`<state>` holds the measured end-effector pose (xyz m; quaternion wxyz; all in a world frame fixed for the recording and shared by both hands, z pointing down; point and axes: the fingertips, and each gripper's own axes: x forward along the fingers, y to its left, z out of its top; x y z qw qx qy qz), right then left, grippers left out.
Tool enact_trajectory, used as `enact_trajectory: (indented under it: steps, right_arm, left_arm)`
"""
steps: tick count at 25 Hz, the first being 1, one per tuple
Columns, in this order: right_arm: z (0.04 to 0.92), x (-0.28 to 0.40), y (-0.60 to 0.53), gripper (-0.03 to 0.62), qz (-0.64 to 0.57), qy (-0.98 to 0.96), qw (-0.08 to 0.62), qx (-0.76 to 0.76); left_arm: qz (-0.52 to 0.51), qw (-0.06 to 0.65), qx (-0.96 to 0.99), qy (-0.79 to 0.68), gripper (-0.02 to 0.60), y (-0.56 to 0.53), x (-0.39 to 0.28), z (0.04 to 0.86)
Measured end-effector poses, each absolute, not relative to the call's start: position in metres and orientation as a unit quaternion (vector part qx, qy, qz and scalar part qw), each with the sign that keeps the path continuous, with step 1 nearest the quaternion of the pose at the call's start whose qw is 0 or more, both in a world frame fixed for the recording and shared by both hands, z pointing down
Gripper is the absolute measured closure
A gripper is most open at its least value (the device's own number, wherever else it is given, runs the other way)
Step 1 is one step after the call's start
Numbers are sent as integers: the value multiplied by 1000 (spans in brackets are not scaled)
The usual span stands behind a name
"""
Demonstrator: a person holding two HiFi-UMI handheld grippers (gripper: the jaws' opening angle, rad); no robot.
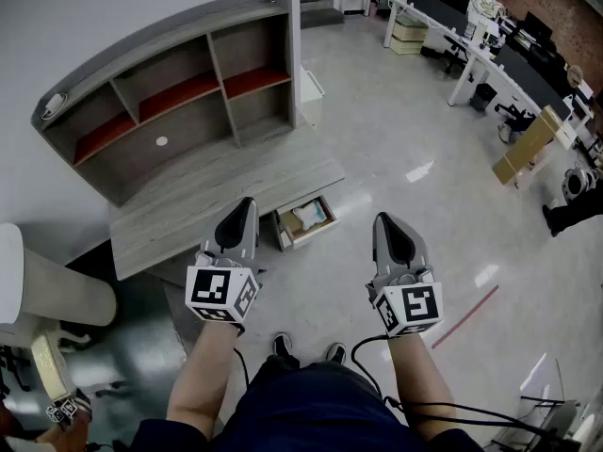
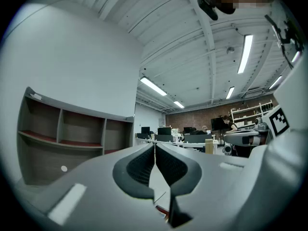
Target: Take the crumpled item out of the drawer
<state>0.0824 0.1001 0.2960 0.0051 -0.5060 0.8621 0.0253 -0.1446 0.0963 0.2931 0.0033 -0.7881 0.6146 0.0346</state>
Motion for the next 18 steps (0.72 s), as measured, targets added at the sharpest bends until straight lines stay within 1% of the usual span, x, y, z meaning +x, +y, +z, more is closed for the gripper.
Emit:
enact_trajectory:
  steps: [13, 18]
  right_arm:
    - [298, 53, 93, 588, 24, 849, 21, -528]
    - [298, 40, 94, 588, 27, 840, 17, -541]
  left_arm:
    - [31, -6, -805, 592, 572, 80, -173, 308]
    - [28, -10, -817, 576, 572, 72, -186, 320]
